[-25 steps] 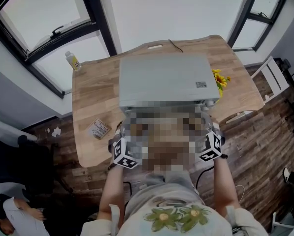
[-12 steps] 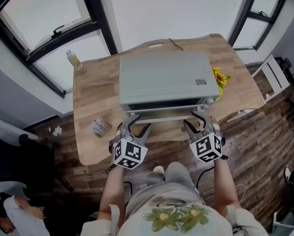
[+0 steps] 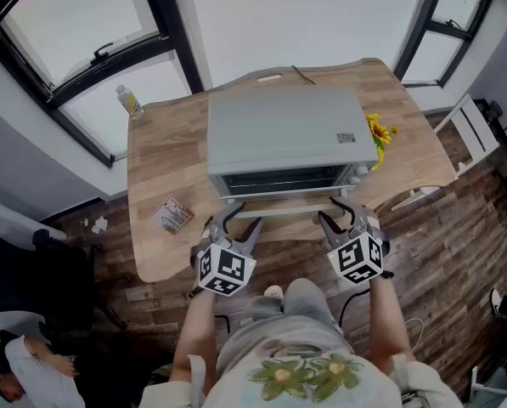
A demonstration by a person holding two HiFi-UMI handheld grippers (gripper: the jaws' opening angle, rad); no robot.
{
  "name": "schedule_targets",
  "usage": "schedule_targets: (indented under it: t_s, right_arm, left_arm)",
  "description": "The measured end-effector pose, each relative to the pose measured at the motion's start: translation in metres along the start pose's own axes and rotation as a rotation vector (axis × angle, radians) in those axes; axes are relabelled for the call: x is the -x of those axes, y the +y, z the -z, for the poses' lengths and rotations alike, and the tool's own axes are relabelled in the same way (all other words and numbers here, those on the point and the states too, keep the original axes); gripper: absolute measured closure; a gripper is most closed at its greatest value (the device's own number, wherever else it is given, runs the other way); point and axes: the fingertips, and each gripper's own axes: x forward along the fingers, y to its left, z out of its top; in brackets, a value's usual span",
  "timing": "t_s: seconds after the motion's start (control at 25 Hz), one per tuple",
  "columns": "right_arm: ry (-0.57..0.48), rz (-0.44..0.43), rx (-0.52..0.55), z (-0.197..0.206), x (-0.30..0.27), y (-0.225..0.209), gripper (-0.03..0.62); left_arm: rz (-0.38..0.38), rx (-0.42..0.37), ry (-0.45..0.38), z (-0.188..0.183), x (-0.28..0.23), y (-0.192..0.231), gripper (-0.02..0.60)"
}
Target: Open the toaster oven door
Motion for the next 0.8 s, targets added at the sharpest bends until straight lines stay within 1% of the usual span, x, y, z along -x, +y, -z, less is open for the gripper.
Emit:
schedule_targets:
  t_s: [0.12, 0.24, 0.32, 0.48, 0.6, 0.72, 0.8]
  right_arm:
    - [0.014, -0.005, 0.017, 0.003, 0.002, 0.004, 0.436]
    - [0.036, -0.028, 0.063, 0.004, 0.006, 0.011, 0.433]
    - [0.023, -0.036, 0.074, -0.002, 0.012, 0.013, 0.433]
    - [-0.012, -0.001, 0.081, -0.015, 0.019, 0.006, 0.436]
    - [0.010, 0.029, 0.120, -0.014, 0.017, -0.002, 0.436]
    - [0.036, 0.031, 0.163, -0.011, 0.013, -0.004, 0.436]
    - [0.043, 0.026, 0.179, -0.010, 0.009, -0.003, 0.448]
  left_arm:
    - [-0.001, -0.008, 0.002, 0.002, 0.001, -0.004, 0.384]
    - [-0.002, -0.014, 0.007, 0.004, 0.003, -0.008, 0.387]
    - [-0.004, -0.016, 0.010, 0.005, 0.004, -0.010, 0.387]
    - [-0.009, -0.016, 0.013, 0.007, 0.006, -0.013, 0.387]
    - [-0.010, -0.017, 0.014, 0.009, 0.008, -0.018, 0.387]
    - [-0.014, -0.021, 0.012, 0.011, 0.009, -0.022, 0.387]
    - [-0.014, -0.024, 0.013, 0.012, 0.011, -0.025, 0.388]
